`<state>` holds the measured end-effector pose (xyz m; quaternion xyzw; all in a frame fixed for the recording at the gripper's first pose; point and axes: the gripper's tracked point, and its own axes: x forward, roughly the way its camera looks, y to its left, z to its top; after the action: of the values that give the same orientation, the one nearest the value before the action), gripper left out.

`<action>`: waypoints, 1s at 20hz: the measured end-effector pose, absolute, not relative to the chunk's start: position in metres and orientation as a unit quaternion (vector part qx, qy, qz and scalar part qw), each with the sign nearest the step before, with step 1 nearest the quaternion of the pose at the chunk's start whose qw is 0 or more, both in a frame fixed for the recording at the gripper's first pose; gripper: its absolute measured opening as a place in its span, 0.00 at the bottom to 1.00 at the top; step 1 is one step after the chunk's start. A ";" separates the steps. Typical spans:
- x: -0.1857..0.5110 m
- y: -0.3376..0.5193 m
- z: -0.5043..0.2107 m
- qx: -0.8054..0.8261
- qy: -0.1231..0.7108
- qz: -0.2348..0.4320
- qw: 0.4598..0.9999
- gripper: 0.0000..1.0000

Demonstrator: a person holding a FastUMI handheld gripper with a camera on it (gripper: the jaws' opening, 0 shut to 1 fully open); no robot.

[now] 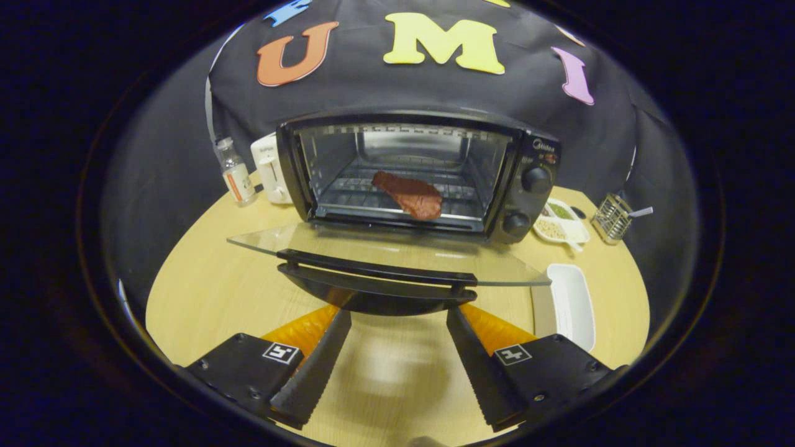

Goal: Open the toaster oven, put the food inside, and close the toaster oven door.

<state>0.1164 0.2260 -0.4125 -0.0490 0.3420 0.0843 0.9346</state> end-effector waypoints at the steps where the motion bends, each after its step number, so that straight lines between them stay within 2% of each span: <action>1: 0.123 0.227 -0.403 -0.047 0.336 0.083 0.937 0.99; 6: 0.155 0.235 -0.359 -0.046 0.284 0.087 0.954 0.99; 10: 0.156 0.229 -0.347 -0.050 0.277 0.086 0.956 0.99; 20: 0.111 0.148 -0.341 -0.030 0.283 0.042 0.958 0.99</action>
<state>0.1108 0.1480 -0.3414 -0.0296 0.2834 0.0424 0.9576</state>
